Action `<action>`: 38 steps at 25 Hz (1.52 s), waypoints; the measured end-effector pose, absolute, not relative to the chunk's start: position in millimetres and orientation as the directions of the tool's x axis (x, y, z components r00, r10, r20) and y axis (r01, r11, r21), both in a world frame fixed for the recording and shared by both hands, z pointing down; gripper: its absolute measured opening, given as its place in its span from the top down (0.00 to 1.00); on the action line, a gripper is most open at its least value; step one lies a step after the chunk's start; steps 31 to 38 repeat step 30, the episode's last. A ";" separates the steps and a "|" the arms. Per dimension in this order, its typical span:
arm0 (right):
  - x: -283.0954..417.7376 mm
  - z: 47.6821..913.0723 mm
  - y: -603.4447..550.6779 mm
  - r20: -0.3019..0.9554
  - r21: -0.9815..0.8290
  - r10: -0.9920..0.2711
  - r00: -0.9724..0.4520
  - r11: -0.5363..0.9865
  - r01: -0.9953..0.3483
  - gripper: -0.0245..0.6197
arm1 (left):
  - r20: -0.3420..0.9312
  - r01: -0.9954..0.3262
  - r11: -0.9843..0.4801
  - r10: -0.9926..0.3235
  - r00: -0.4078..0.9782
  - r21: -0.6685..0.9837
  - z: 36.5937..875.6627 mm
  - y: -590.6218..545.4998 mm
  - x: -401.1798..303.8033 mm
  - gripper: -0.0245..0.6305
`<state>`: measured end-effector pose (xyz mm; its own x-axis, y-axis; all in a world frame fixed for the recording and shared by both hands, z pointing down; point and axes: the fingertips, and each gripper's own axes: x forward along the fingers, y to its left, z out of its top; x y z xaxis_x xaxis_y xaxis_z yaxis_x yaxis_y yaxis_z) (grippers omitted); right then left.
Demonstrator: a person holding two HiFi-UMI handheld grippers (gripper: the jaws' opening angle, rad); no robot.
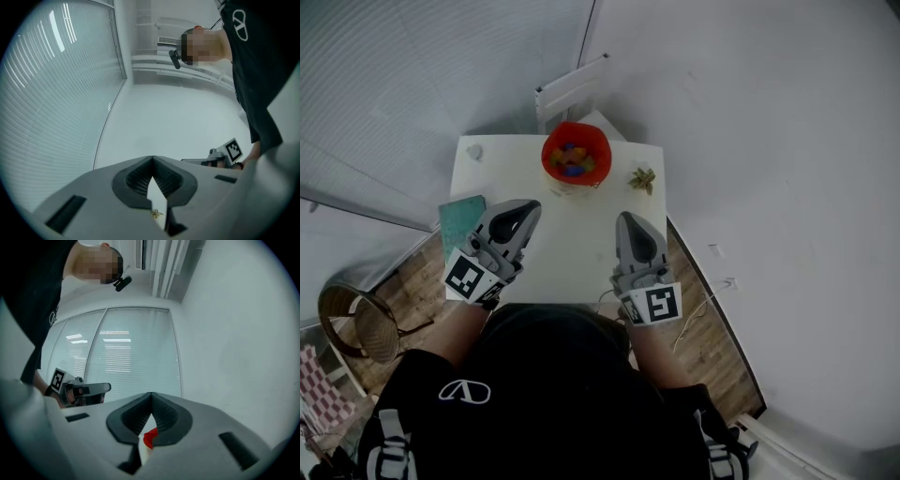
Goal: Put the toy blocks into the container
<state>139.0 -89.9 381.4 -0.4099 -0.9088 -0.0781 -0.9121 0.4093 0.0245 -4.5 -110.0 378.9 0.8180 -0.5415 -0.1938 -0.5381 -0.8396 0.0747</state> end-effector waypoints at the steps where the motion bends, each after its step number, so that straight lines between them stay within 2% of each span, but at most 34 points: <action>1: 140.4 380.1 -89.8 -0.087 0.029 -0.913 -0.399 0.398 -0.917 0.96 | -0.193 -0.538 -0.840 -0.541 0.819 0.071 378.9 -110.0 -4.3 0.96; 38: 142.6 382.9 -96.5 -0.076 0.031 -0.929 -0.361 0.360 -0.933 0.96 | -0.184 -0.546 -0.834 -0.550 0.815 0.076 385.2 -110.8 -6.0 0.96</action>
